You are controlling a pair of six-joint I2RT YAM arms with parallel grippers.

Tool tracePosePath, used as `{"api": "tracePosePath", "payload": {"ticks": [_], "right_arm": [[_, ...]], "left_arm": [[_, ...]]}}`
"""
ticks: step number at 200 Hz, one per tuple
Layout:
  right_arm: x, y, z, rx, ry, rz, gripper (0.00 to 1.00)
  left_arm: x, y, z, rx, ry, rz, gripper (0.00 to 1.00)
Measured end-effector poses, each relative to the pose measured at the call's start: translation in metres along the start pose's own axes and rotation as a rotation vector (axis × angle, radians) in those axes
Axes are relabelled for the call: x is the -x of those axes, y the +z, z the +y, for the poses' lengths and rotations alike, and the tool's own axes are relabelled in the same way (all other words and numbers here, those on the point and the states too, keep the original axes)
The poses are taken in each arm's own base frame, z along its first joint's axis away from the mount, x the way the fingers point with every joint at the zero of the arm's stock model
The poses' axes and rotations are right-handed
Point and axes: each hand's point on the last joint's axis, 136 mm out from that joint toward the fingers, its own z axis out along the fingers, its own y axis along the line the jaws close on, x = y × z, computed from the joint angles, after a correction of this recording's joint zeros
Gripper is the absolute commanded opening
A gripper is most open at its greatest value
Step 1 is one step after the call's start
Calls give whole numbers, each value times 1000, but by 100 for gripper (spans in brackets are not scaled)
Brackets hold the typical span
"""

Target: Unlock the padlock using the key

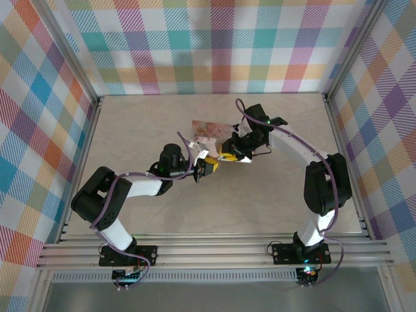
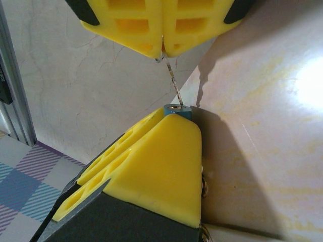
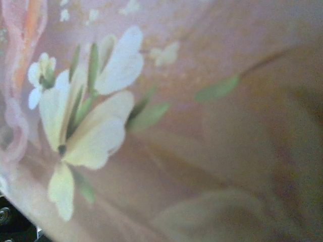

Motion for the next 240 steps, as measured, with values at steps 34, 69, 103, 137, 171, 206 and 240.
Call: {"api": "tracePosePath", "payload": {"ticks": [34,69,103,137,171,206,240], "right_arm": [[0,0,-1,-1,1,1,0],[0,1,0,3,1,2,0],[0,1,-2,1,3,2,0],[-1,1,-2,1,3,3,0],[-2,0,-3,1,0,2,0],[-1,0,-3,2,1,1,0],[-1,-1,-3,3,1,-1,0]], "left_arm": [[-1,0,0,-1,-2,2,0],[1,-1,-2,-6,0,1,0],[5,-2,-5,-13,6,-5,0],[4,-2,-5,-14,5,-4,0],[4,-2,-5,-14,5,-3,0],[4,-1,-5,-11,7,-4,0],[4,-1,-4,-5,7,-5,0]]}}
